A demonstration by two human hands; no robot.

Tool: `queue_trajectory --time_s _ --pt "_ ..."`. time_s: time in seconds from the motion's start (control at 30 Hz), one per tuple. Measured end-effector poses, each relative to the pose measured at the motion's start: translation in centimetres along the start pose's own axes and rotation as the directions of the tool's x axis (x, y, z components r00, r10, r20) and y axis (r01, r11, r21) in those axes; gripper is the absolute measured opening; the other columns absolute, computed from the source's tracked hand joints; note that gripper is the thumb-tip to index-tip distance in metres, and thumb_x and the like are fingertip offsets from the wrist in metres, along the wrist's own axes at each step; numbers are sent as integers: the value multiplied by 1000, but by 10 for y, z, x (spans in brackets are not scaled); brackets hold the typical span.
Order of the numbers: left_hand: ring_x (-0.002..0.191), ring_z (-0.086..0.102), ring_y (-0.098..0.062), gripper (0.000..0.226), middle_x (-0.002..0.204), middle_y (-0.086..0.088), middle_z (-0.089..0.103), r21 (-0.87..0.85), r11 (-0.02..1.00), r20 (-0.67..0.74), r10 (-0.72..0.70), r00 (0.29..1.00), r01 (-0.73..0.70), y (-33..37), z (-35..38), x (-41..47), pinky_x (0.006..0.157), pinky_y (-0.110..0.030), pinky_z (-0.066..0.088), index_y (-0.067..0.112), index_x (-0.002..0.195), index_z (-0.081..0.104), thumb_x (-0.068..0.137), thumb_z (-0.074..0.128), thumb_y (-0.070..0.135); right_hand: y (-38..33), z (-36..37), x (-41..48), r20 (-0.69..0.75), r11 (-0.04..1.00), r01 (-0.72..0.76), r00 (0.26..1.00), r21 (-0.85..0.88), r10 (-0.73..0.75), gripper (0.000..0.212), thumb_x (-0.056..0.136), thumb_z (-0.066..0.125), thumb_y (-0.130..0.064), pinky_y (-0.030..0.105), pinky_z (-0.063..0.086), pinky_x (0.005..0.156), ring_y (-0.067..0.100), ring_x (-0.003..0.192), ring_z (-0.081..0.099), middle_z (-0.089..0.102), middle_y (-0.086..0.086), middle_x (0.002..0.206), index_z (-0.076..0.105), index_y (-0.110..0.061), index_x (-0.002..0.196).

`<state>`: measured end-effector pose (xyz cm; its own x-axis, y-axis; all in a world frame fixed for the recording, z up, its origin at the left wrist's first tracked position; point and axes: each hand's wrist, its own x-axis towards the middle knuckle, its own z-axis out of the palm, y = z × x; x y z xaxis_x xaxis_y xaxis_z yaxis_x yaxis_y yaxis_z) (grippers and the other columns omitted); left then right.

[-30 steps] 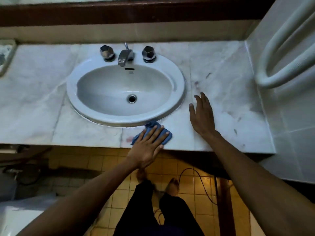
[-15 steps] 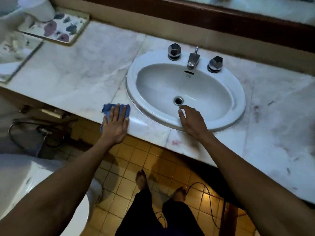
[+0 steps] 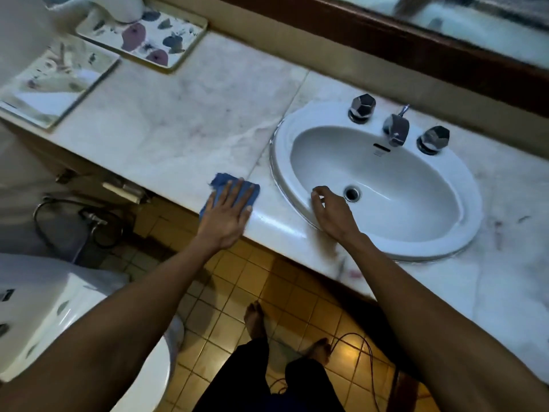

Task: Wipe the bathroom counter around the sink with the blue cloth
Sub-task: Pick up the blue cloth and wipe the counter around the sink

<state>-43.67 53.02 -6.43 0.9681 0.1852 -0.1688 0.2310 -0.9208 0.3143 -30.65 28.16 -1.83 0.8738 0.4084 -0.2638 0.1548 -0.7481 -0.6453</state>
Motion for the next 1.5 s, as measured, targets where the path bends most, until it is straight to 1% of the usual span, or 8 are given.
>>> queue_trajectory --time_s 0.17,0.47,0.77,1.07,1.17,1.3,1.4,1.5 --pt "157 -1 -25 57 170 -3 2 -135 950 -131 -300 945 283 53 5 5 123 -56 2 25 162 8 109 20 39 -19 18 10 -17 998 -42 999 38 43 26 102 38 -40 32 41 71 26 82 62 63 -6 78 57 -24 107" --pt "156 -8 -19 55 169 4 -2 28 967 -15 252 968 -252 -1 2 -9 124 -42 -13 35 161 5 109 22 41 -40 23 17 -4 990 79 997 -119 -80 43 102 37 -43 39 44 98 26 125 56 54 -4 144 37 -26 142" --pt "156 -6 -24 60 170 -4 -5 -228 798 -130 -593 795 558 -74 -50 69 124 -56 0 21 162 -1 109 22 38 -86 41 72 -125 962 241 958 -130 -257 32 99 45 -31 39 45 93 26 118 51 53 -1 132 46 -21 129" --pt "157 -4 -14 53 170 9 2 -12 989 -12 145 989 -145 -87 -31 42 125 -46 1 41 160 3 109 17 48 -148 79 183 64 879 375 926 -294 -373 43 99 49 -21 43 32 115 35 140 39 41 19 152 48 -4 138" --pt "157 1 -20 56 169 4 4 10 982 -144 -183 972 187 -173 -69 62 124 -53 9 36 159 5 105 5 52 -165 93 211 133 847 413 911 -336 -391 47 98 50 -19 45 31 117 37 144 35 36 24 154 46 2 139" --pt "157 -4 -21 56 170 2 -2 -207 732 -135 -678 722 649 -237 -105 94 124 -54 0 32 161 4 108 16 46 -177 103 234 150 813 456 889 -362 -432 52 99 49 -21 48 30 118 39 146 31 30 25 157 41 2 144" --pt "157 1 -24 57 170 -2 2 -266 660 -213 -751 625 702 -195 -86 113 124 -55 3 28 162 7 108 22 40 -183 112 246 149 801 453 890 -391 -431 54 103 42 -27 48 19 122 35 151 20 20 20 163 33 -2 150" --pt "156 11 -25 55 169 -3 12 -164 834 -277 -552 787 527 -143 -55 94 122 -53 12 31 161 11 109 24 38 -193 125 259 126 819 400 915 -412 -383 56 105 35 -33 48 12 124 30 153 13 15 16 165 27 -7 153"
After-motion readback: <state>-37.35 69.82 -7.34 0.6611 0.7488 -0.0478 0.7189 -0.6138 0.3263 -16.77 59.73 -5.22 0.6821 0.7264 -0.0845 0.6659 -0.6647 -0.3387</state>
